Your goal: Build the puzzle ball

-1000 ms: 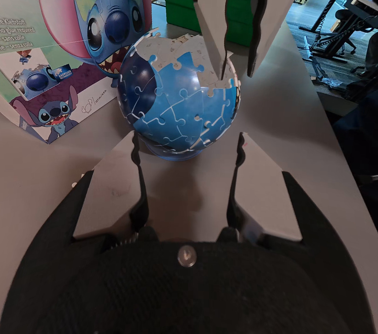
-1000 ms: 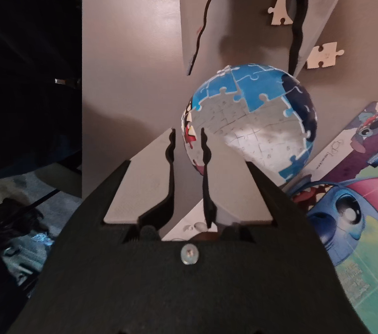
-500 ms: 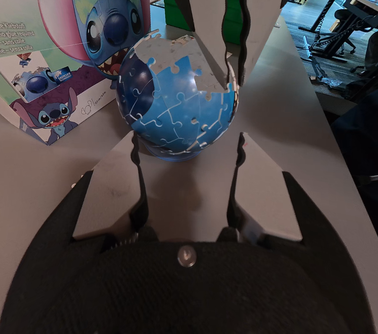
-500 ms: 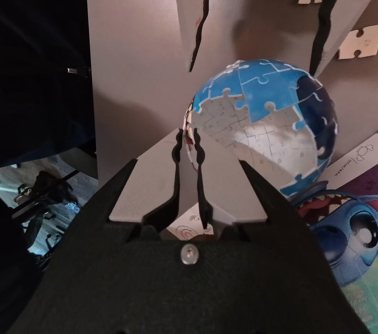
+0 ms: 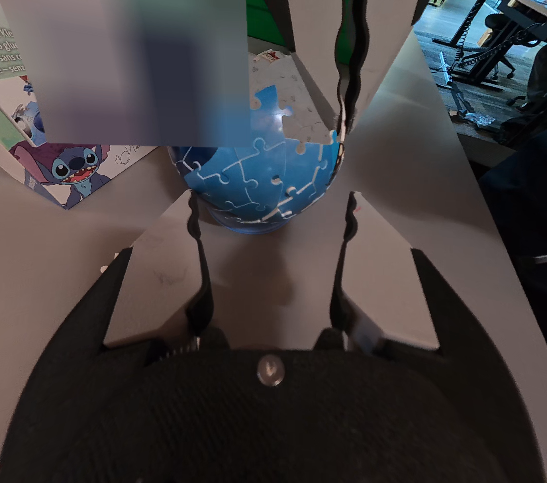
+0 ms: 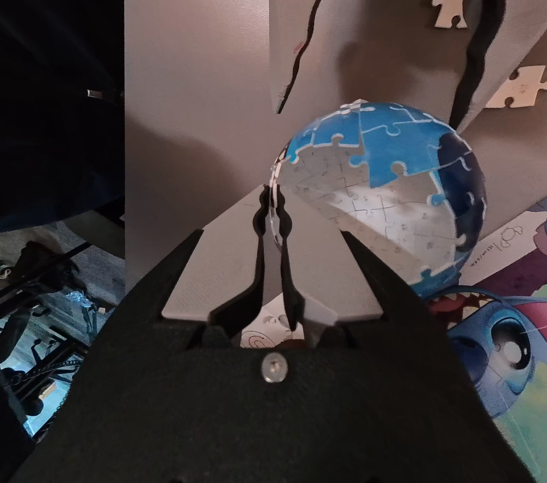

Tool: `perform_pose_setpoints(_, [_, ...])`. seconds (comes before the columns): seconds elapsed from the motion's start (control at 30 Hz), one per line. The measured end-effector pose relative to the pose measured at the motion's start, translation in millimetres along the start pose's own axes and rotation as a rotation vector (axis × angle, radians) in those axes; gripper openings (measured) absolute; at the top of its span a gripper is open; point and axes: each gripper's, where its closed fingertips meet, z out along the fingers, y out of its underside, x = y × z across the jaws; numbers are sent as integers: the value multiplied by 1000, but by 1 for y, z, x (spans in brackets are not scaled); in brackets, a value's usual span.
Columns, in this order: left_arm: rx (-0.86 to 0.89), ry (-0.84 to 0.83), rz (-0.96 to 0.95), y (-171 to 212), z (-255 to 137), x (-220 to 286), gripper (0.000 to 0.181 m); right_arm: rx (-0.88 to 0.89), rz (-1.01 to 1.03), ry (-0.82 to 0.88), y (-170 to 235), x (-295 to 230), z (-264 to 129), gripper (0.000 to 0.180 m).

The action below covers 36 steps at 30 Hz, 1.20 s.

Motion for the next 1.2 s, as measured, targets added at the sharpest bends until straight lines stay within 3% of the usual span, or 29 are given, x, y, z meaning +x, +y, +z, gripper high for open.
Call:
perform_pose_setpoints(0.2, [1, 0, 0, 0, 0, 0, 98, 1, -9, 24, 1, -1, 0, 1])
perform_pose_setpoints(0.4, [23, -52, 16, -6, 0, -4, 98, 13, 2, 29, -6, -1, 4, 15])
perform_pose_setpoints(0.43, [37, -63, 16, -9, 0, -4, 100, 17, 9, 23, -7, -1, 3, 13])
perform_pose_setpoints(0.47, [47, -68, 15, -11, 1, -2, 98, 13, 14, 18, -6, -2, 4, 0])
perform_pose_setpoints(0.53, [37, -86, 27, -11, 1, -2, 99, -3, 12, 63, -5, 3, 6, 2])
perform_pose_setpoints(0.73, [29, -73, 19, -9, -1, -2, 98, 117, -16, 114, -16, -11, -26, 7])
perform_pose_setpoints(0.83, [37, -69, 4, -9, -1, -4, 99, 292, -53, 193, -18, -32, -55, 10])
perform_pose_setpoints(0.97, [48, -59, -27, -10, -4, -1, 100, 660, 64, 357, -8, -44, -93, 35])
perform_pose_setpoints(1.0, [47, -58, -34, -9, -4, -1, 101, 743, 108, 391, 0, -45, -96, 48])
perform_pose_setpoints(1.1, [35, -71, -44, -4, -5, 0, 104, 988, 254, 403, 25, -46, -85, 69])
perform_pose_setpoints(1.2, [46, -75, -82, 0, -5, 0, 106, 1048, 387, 468, 66, -31, -50, 72])
